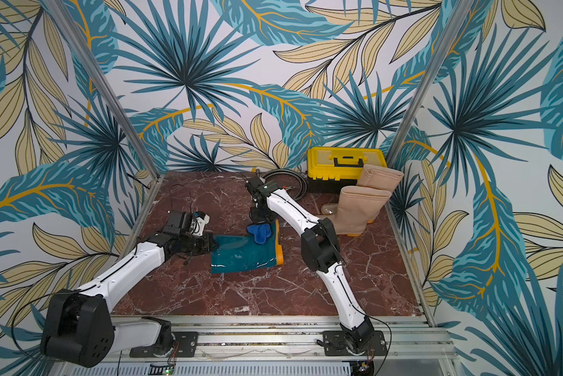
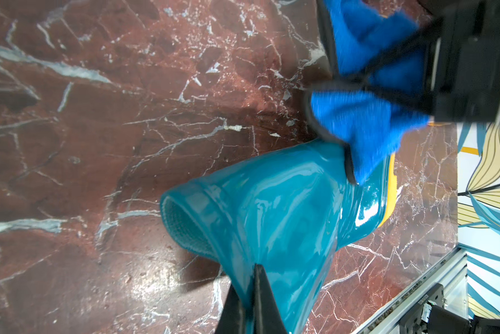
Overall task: Wipe the rubber boots with a cloth
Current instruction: Wipe the dirt off the rubber boot.
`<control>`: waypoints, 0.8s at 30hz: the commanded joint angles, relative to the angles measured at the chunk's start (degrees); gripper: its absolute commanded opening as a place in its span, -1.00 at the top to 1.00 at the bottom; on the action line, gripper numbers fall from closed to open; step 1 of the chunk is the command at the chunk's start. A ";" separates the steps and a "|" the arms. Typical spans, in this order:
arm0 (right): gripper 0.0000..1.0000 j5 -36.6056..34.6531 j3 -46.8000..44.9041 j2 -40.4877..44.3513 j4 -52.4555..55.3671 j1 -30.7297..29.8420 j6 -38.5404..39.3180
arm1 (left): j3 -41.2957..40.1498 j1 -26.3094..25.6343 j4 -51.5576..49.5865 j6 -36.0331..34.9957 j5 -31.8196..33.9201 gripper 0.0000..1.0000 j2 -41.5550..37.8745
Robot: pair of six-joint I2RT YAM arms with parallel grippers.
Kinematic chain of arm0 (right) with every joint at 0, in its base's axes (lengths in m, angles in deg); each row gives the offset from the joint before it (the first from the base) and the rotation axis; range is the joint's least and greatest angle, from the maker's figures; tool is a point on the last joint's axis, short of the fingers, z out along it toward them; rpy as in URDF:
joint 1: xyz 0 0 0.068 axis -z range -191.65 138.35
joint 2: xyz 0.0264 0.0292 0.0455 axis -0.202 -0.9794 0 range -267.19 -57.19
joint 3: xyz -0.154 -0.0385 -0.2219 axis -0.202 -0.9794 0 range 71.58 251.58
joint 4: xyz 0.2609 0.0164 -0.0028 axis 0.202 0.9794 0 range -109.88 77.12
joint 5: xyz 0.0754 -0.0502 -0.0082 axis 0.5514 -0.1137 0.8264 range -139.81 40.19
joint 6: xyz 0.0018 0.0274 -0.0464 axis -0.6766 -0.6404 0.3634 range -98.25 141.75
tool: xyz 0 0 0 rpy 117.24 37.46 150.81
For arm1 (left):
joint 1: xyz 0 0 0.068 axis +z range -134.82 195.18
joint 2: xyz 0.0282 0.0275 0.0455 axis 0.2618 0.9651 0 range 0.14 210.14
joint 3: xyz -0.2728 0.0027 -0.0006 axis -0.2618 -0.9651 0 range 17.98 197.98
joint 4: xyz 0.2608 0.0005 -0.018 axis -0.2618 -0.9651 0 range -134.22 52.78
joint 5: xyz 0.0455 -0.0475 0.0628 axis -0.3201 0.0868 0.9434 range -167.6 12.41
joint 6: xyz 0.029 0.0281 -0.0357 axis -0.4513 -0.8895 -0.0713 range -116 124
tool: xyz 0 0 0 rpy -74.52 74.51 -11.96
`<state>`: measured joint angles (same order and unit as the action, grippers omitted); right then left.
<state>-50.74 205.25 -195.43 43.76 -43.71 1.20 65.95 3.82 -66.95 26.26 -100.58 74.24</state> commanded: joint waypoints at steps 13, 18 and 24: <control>1.00 1.21 -32.39 26.05 -14.97 -2.23 -1.88 | 3.52 0.44 -3.27 -1.79 0.69 1.00 0.87; 1.00 2.64 -51.51 33.37 -17.57 -7.44 -5.48 | 5.57 0.42 -3.50 -1.66 0.68 1.00 2.64; 1.00 4.55 -66.53 41.21 -20.19 -12.11 -11.30 | 6.79 0.51 -4.01 -1.76 1.83 1.00 2.65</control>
<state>-48.05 143.85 -156.15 22.38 -55.01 -5.86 70.82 4.00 -70.39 25.80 -99.46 77.30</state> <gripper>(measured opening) 0.148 0.065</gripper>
